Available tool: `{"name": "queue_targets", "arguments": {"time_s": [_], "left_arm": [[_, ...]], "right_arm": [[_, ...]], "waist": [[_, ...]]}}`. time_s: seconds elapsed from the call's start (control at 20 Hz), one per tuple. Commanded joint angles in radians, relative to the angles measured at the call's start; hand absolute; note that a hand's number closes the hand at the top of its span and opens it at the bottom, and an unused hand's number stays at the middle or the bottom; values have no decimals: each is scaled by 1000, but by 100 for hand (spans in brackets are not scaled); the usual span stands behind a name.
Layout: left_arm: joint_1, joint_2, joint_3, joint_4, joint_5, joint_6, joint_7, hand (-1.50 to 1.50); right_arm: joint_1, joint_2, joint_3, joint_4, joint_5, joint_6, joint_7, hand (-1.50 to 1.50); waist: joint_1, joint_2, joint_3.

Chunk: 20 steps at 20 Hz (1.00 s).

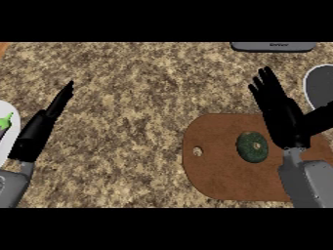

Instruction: Pick the squash from the cutting board and place it in the pan

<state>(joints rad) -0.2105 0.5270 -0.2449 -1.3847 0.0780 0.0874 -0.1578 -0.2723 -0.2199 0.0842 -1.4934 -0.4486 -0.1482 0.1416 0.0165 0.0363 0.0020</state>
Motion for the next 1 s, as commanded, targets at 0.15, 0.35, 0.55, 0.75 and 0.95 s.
{"name": "queue_targets", "arguments": {"time_s": [0.15, 0.35, 0.55, 0.75, 0.95], "left_arm": [[-21, -117, 93, 12, 72, 102, 85, 0], [-8, -136, 154, -22, 147, 133, 137, 0], [23, -119, 187, -44, 168, 139, 158, 0], [37, -116, 193, -49, 166, 129, 148, 0], [-7, -131, 177, -64, 150, 148, 209, 0]], "right_arm": [[68, -116, 43, 60, 78, 229, -148, 150], [163, -246, 32, 41, 344, 75, -270, 150], [303, -292, -64, -68, 458, -97, -431, -150], [487, -381, -102, -302, 509, -127, -388, -150], [591, -536, -158, -505, 497, -2, -206, -150]], "waist": [[-18, -35, -1], [-42, -45, -4], [-76, -56, -3], [-74, -51, -5], [-58, -46, -5]]}}
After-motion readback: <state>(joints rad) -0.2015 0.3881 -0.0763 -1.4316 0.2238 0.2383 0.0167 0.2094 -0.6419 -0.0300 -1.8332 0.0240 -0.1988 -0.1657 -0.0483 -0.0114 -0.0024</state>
